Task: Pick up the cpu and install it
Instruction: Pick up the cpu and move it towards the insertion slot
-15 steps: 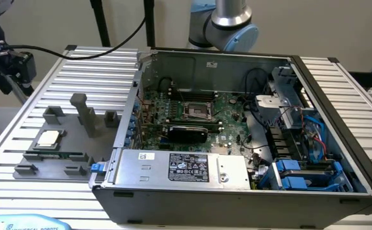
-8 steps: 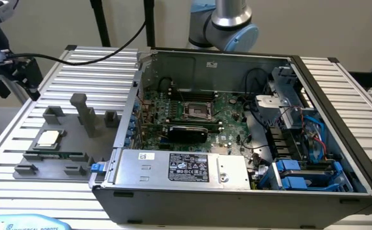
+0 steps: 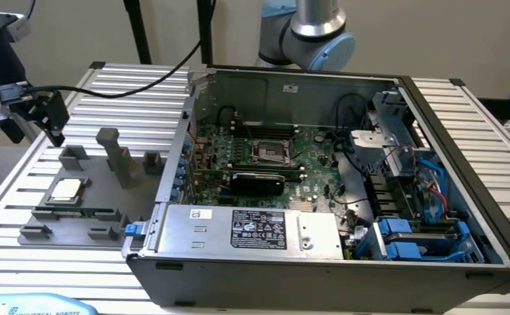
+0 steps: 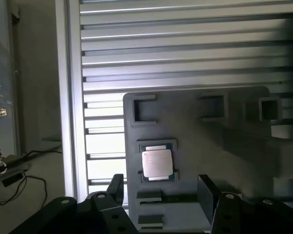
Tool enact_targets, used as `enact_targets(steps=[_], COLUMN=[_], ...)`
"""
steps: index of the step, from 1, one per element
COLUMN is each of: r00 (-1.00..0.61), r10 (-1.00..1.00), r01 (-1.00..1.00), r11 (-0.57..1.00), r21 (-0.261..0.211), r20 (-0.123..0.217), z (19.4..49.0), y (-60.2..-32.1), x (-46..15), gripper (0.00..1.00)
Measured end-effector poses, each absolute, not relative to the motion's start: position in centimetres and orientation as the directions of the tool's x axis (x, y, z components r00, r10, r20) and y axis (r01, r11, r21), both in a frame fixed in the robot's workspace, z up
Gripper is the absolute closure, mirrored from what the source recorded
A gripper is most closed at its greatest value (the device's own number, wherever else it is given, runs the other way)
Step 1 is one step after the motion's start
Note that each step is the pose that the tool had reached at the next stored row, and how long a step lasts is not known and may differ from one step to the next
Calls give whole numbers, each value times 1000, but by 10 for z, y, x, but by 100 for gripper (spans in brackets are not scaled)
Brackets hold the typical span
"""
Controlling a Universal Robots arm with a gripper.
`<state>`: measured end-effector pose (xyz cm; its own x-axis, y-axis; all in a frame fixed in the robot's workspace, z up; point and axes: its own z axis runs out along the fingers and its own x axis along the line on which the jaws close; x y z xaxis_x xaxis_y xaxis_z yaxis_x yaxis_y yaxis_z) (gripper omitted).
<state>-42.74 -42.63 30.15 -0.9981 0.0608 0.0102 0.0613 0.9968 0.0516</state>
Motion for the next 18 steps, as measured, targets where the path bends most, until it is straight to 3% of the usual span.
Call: enact_targets(steps=[18], r00=[-998], r10=[56], r01=[56], r11=[997], r21=[52], r20=[10], z=[269], y=[-436], x=[-425], gripper=[29])
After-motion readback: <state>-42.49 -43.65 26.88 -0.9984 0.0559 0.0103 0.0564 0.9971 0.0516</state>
